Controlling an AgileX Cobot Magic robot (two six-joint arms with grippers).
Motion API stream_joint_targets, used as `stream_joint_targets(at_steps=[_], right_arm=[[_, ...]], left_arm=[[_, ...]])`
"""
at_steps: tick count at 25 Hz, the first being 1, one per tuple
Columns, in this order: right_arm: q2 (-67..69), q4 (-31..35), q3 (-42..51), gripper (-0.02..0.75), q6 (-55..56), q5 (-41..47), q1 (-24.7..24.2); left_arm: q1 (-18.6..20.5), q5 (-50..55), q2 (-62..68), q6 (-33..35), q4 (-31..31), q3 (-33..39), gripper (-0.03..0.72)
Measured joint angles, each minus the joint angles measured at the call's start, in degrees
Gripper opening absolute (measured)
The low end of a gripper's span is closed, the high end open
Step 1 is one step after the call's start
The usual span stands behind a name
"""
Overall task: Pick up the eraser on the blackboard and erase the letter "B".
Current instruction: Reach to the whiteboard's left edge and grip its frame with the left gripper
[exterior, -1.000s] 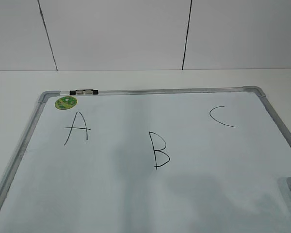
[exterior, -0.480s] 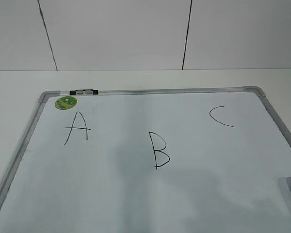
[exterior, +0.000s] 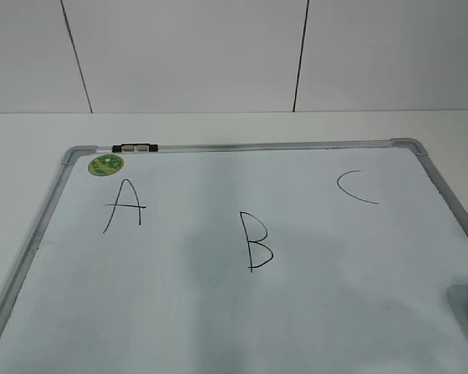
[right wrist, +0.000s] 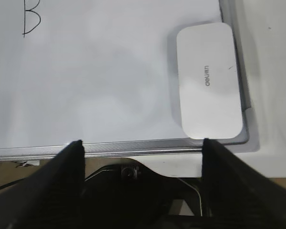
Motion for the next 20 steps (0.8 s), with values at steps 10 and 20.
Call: stream_joint_targets(at_steps=[10,20], right_arm=[[12.5,2.5,-0.9,0.584,0.3,-0.3,0.0],[21.6,-0.1,-0.9,0.584,-1.6,-0.5,0.0]], left_arm=[[0.0,6.8,22.8,-4.0,-0.4,-8.7,0.238],[0.0,7.4,45.3,-5.6,-1.8,-14.7,0.238]])
